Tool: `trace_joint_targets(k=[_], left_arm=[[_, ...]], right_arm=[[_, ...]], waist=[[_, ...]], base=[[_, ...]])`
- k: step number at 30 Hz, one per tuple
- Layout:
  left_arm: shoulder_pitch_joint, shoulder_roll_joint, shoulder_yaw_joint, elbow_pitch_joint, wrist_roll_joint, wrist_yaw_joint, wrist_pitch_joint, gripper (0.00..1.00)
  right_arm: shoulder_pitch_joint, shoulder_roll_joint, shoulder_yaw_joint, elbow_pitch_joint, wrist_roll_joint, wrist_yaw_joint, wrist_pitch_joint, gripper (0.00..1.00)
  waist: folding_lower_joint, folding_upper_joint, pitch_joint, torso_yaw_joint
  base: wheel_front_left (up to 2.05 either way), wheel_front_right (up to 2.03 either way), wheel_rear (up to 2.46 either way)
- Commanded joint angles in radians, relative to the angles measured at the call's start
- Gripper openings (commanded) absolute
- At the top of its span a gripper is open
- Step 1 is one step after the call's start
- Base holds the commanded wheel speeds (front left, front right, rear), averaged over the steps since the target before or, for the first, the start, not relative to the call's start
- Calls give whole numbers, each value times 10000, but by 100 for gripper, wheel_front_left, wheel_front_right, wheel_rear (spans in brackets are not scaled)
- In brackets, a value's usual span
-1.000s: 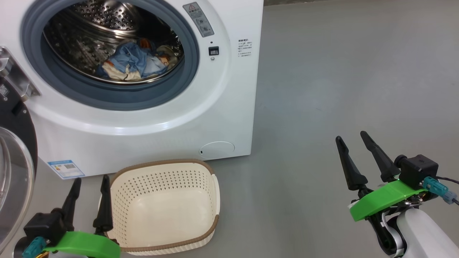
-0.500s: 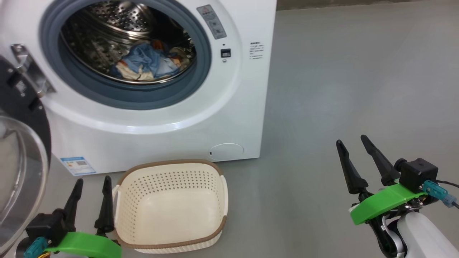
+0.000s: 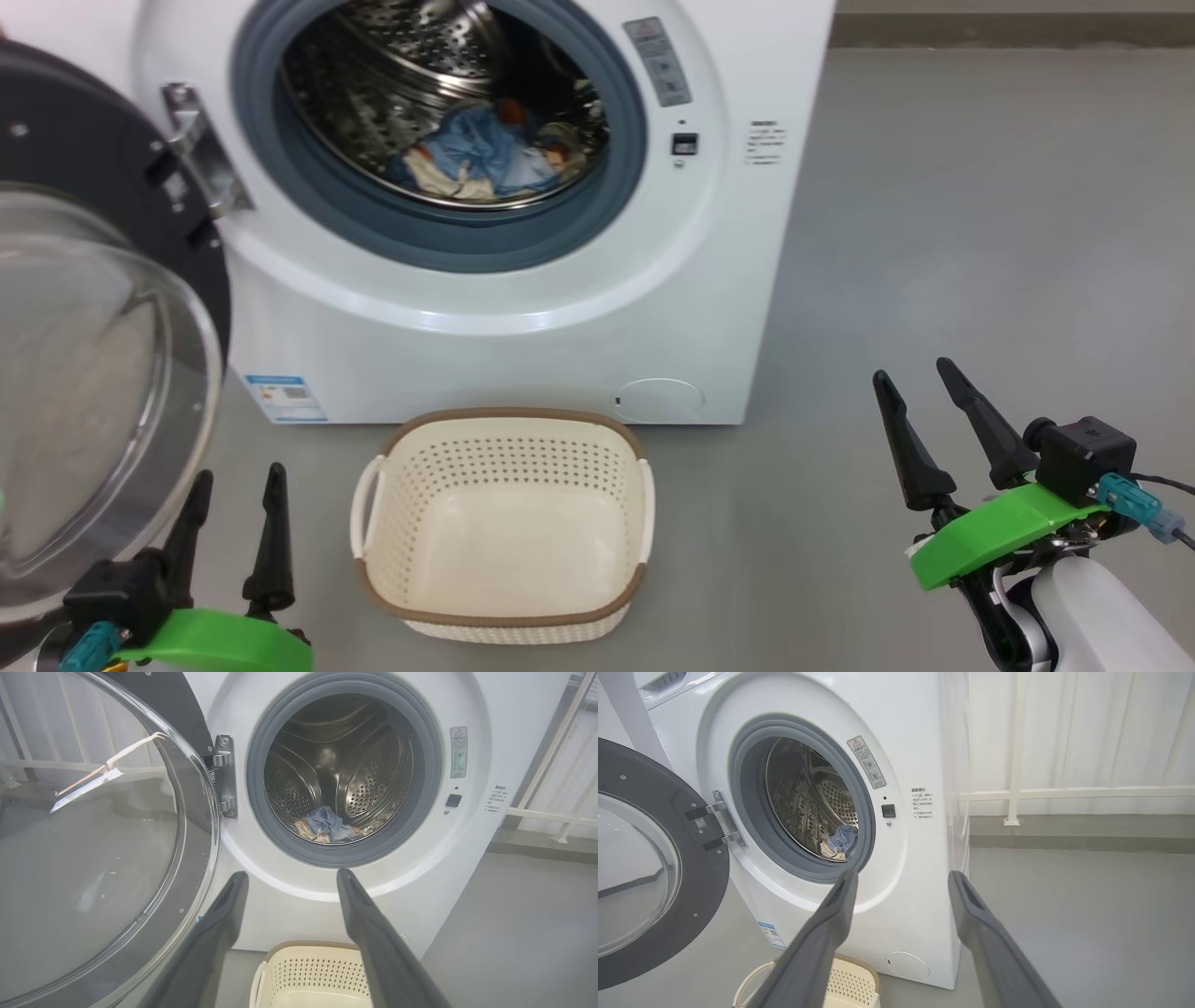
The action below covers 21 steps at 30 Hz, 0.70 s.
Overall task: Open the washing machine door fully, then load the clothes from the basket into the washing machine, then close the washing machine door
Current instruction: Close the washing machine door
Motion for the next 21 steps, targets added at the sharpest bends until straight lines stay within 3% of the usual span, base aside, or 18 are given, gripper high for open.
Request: trace_joint_targets(k=[1, 21], left_arm=[[-134, 321, 351, -277, -109, 81, -125, 100], [38, 400, 353, -373, -90, 497, -133, 100]], right_arm=[[31, -76, 179, -183, 60, 44, -80, 100], [127, -28, 298, -108, 138, 44, -80, 100]], waist=[[0, -1, -94, 341], [0, -1, -321, 2106]], base=[[0, 0, 0], [0, 0, 0]])
